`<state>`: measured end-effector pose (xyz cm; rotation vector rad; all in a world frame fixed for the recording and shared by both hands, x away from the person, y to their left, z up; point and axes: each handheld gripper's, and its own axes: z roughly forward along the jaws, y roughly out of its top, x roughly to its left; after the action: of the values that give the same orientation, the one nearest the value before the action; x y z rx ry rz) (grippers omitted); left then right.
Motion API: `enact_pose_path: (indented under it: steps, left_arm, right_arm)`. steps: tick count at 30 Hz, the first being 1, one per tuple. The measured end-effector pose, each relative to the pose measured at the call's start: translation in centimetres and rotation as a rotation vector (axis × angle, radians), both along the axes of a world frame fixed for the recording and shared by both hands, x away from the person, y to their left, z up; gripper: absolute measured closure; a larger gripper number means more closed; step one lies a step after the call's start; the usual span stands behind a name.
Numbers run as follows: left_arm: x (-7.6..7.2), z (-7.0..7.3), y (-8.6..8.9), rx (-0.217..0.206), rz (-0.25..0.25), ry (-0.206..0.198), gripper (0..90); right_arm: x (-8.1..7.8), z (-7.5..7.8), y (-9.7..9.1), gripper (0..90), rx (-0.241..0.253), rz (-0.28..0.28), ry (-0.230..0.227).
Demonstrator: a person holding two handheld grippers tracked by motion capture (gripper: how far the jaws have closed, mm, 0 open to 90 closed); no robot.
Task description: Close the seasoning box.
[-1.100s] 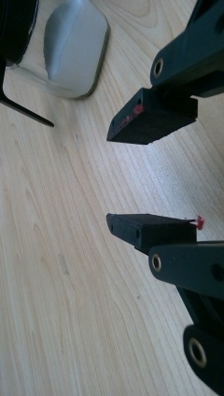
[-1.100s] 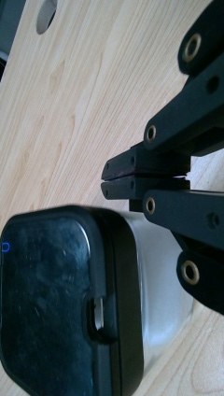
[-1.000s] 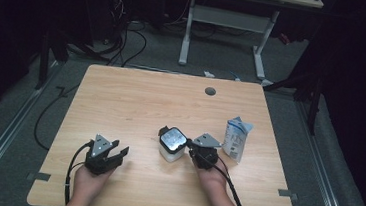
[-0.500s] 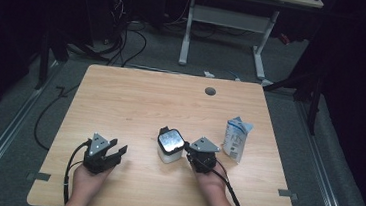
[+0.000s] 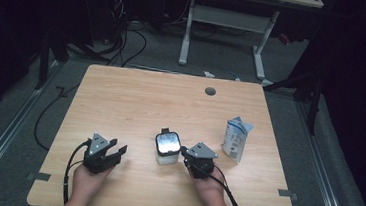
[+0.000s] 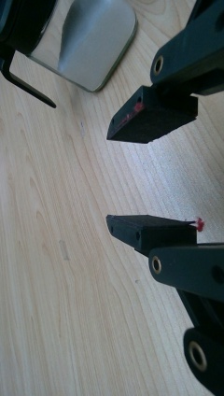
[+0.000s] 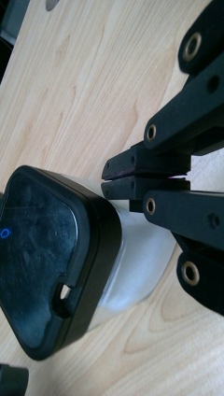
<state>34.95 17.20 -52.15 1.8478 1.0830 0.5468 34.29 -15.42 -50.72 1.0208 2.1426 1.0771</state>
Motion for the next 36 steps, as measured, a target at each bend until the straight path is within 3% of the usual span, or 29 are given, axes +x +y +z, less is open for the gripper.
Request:
enact_pose_path:
  steps: [23, 36]
  left_arm:
    - [0.1, 0.0, 0.0, -0.002, -0.004, 0.003, 51.9]
    - [0.0, 0.0, 0.1, -0.003, -0.005, 0.003, 51.8]
  right_arm:
    - [-1.8, 0.0, 1.1, 87.6, 0.008, 0.053, -0.001]
    - [-1.8, 0.0, 0.8, 85.0, 0.016, 0.061, 0.001]
